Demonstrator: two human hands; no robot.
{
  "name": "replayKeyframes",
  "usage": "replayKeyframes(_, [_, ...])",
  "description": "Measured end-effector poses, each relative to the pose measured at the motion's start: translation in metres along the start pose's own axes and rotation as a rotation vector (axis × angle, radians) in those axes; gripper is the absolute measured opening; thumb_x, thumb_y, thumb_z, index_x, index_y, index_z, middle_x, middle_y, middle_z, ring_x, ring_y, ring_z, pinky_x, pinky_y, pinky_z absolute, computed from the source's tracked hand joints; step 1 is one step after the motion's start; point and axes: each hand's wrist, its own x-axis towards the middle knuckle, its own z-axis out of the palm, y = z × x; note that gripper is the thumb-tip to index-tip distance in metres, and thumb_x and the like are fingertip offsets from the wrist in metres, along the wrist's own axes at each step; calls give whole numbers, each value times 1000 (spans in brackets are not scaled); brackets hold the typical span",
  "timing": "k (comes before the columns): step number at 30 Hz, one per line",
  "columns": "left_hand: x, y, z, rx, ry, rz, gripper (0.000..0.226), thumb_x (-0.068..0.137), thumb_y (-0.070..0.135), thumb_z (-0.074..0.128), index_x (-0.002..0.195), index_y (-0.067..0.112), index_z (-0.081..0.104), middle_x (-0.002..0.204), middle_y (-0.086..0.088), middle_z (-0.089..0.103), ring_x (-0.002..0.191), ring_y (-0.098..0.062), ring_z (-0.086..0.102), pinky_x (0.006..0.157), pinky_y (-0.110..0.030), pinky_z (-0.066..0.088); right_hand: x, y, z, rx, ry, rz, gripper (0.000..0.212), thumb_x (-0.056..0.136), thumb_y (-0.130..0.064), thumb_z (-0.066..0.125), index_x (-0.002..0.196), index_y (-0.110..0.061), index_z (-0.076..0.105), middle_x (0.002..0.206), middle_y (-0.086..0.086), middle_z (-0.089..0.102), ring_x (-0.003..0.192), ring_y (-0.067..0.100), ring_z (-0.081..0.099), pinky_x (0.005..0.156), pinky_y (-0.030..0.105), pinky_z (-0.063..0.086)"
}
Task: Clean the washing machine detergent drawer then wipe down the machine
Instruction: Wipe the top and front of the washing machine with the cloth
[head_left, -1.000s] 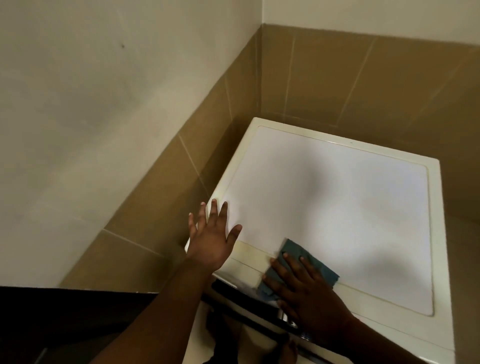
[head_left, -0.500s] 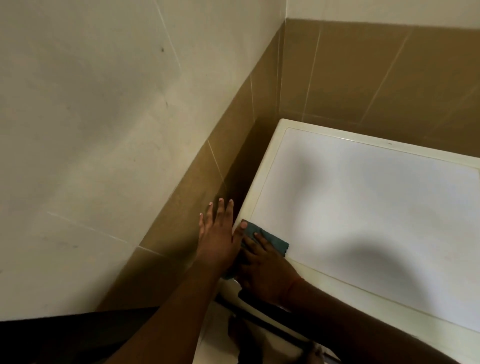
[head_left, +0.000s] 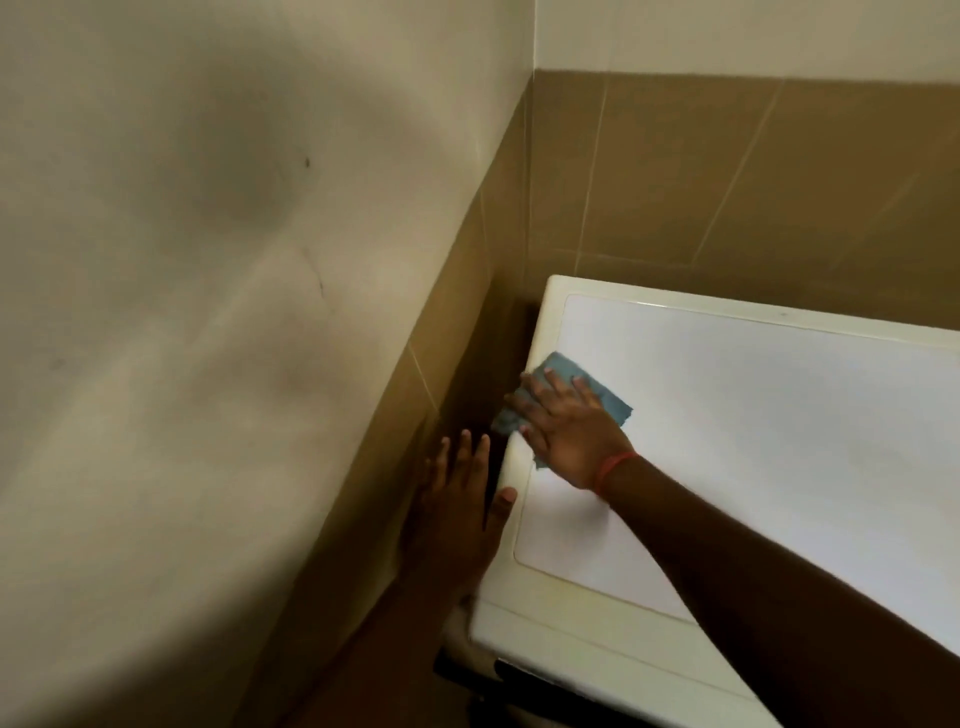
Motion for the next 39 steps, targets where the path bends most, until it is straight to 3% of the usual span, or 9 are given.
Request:
replayKeyframes(2, [10,-1,-1,-8,-11,15,86,81,74,-16,154,30,-2,164,5,-3,150,-16,-11,122,-39,-2,18,-3,4,-11,-2,179,51,101,-48,20,147,-33,36,160,5,24,147,35,19,118,57,15])
replayKeyframes(6, [28,-4,5,5,-25,58,83,84,73,-14,154,31,-3,164,5,-3,149,-15,-13,123,-43,1,38,12,0,-52,-78,-104,52,100,-49,17,141,-34,44,161,2,23,149,32,15,117,57,16])
replayKeyframes(11, [35,-5,9,31,-45,77,85,82,73,-18,154,32,-4,163,7,-7,150,-16,-14,123,-42,-1,63,20,-4,21,8,375,62,96,-49,6,154,-30,21,163,6,16,149,33,12,118,54,9])
replayKeyframes(15, [43,-10,10,5,-48,76,83,81,75,-17,153,34,-5,164,7,-6,149,-15,-15,123,-40,-4,49,41,0,-58,-5,152,55,101,-47,21,153,-28,25,160,8,24,146,35,22,117,56,19])
replayKeyframes(20, [45,-10,7,-65,-36,69,86,78,78,-16,151,35,-5,161,11,-9,148,-14,-15,123,-43,1,28,84,-1,-30,36,613,56,102,-44,21,155,-26,15,162,8,15,148,35,14,117,55,13])
replayKeyframes(24, [47,-12,8,-71,-17,79,79,83,77,-11,150,35,-5,162,9,-4,150,-15,-12,123,-43,3,-11,92,-6,-41,-67,256,60,99,-47,11,155,-28,16,163,6,16,148,34,18,117,55,15])
replayKeyframes(29, [52,-10,14,-45,-1,99,80,88,74,-4,154,29,3,164,4,3,151,-18,-9,122,-48,11,-57,135,-4,-56,9,692,62,96,-46,15,154,-25,21,161,8,21,146,36,21,115,57,19])
replayKeyframes(34, [58,16,11,52,-31,145,85,83,75,-13,155,30,-4,164,3,-7,150,-20,-15,122,-46,-3,-96,158,-7,-18,-39,406,59,98,-48,12,154,-32,18,162,2,19,147,31,21,118,52,18])
replayKeyframes(39, [59,46,15,59,4,151,83,89,72,-5,157,26,8,164,-1,4,151,-25,-6,122,-49,1,-123,155,-1,12,42,708,62,97,-47,16,153,-23,28,159,10,27,144,38,27,114,58,20])
